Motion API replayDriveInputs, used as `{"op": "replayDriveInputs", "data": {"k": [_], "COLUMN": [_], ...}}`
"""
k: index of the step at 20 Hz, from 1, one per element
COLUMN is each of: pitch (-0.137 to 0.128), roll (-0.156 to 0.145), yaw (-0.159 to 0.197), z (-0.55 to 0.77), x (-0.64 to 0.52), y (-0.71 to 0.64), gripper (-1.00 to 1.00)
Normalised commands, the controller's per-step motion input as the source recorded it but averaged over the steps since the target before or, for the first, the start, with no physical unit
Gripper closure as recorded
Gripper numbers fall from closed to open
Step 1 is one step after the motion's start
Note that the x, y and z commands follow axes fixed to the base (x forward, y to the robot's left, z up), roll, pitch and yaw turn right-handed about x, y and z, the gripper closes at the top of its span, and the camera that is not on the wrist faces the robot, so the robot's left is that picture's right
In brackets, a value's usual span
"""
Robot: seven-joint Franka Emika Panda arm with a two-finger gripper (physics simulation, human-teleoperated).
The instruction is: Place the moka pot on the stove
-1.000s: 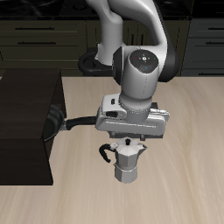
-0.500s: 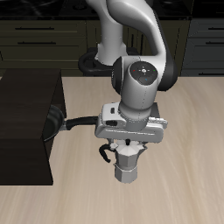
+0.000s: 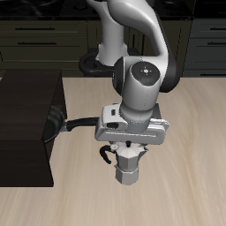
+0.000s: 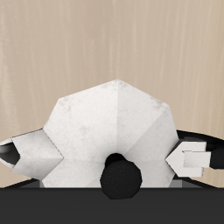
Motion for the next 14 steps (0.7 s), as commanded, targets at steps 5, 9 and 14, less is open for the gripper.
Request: {"op": "replayDriveInputs", "data": {"k": [5, 9, 14], "pitch": [-0.021, -0.046, -0.052], "roll": [-0.002, -0.013, 0.013], "yaw": [0.025, 0.032, -0.001], "z": [0.11, 0.36, 0.42], "x": [0.01, -0.10, -0.22], "y": [-0.11, -0.10, 0.00], "gripper": [1.00, 1.00, 1.00]}}
